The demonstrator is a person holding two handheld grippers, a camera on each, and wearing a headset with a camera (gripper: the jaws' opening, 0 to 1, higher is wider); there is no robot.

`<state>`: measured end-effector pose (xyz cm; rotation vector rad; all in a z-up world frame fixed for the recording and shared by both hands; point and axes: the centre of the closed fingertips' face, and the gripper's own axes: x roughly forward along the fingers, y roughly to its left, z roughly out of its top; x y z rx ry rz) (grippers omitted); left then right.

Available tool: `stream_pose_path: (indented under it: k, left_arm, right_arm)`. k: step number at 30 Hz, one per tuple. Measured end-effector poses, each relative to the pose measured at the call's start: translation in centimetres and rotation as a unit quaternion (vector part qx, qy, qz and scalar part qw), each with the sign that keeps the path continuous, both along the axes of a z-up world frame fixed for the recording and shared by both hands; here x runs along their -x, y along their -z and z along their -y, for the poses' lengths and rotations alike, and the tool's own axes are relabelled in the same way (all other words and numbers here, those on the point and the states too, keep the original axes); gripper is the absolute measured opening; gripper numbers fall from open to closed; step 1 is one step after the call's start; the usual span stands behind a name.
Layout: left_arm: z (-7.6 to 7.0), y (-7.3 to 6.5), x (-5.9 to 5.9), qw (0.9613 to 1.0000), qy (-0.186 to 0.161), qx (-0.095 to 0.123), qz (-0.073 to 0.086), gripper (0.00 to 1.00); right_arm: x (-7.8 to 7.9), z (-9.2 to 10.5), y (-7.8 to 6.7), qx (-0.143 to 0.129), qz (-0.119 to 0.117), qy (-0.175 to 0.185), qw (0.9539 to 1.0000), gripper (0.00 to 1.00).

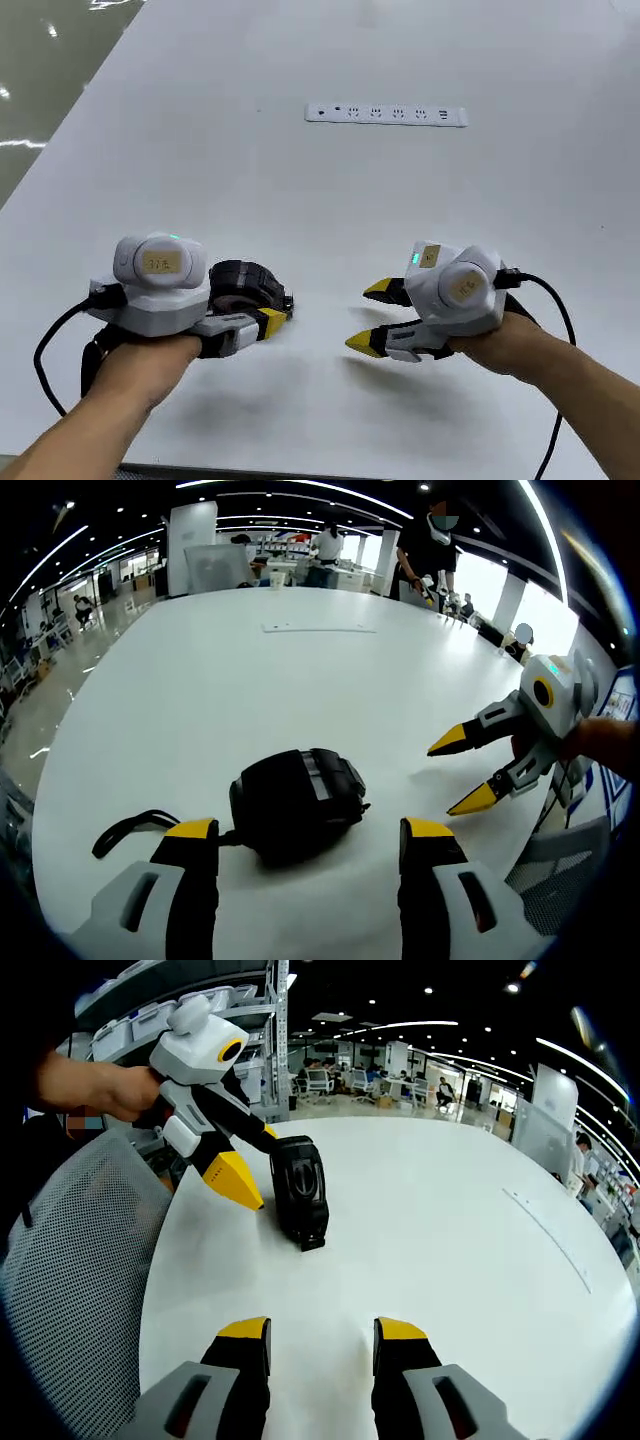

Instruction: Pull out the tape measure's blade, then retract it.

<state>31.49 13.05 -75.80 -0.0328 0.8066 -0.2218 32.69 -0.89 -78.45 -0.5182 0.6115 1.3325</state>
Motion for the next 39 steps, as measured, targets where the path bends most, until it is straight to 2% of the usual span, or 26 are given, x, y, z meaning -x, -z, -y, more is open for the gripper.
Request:
stream_pose_path:
  k: [5, 16, 21, 28, 30, 31, 35, 39]
  left_arm:
    - [0.0, -0.3, 0.3, 0.9998, 0.012, 0.006, 0.018, 0.71]
    - [-0.1, -0.5, 1.3, 0.9983, 0.032, 0.022, 0.043, 0.75]
    - [-0.5, -0.8, 1.7, 0.9979, 0.029, 0.023, 0.054, 0.77]
    - [-0.1, -1.0, 2.2, 0.9964, 0.050, 0.023, 0.065, 0.79]
    - [0.1, -1.0, 2.4, 0.9957, 0.057, 0.022, 0.070, 0.80]
    - [0.1, -1.1, 2.4, 0.9949, 0.062, 0.016, 0.078, 0.81]
    - [0.4, -1.2, 2.8, 0.9936, 0.074, 0.022, 0.082, 0.82]
    - [0.4, -1.0, 3.0, 0.9930, 0.082, 0.017, 0.084, 0.83]
  right_arm:
    - [0.1, 1.0, -0.3, -0.005, 0.002, 0.021, 0.9998, 0.42]
    - [0.3, 3.1, -1.0, -0.015, 0.007, 0.058, 0.9982, 0.48]
    - [0.5, 4.0, -1.2, -0.020, 0.009, 0.075, 0.9969, 0.50]
    - [1.1, 5.1, -1.4, -0.035, 0.004, 0.098, 0.9945, 0.55]
    - [1.3, 5.5, -1.5, -0.038, 0.002, 0.106, 0.9936, 0.57]
    - [1.4, 5.6, -1.5, -0.040, 0.002, 0.110, 0.9931, 0.58]
    - [1.7, 6.4, -1.8, -0.051, -0.002, 0.130, 0.9903, 0.62]
    - [2.0, 6.9, -1.9, -0.056, -0.003, 0.139, 0.9887, 0.64]
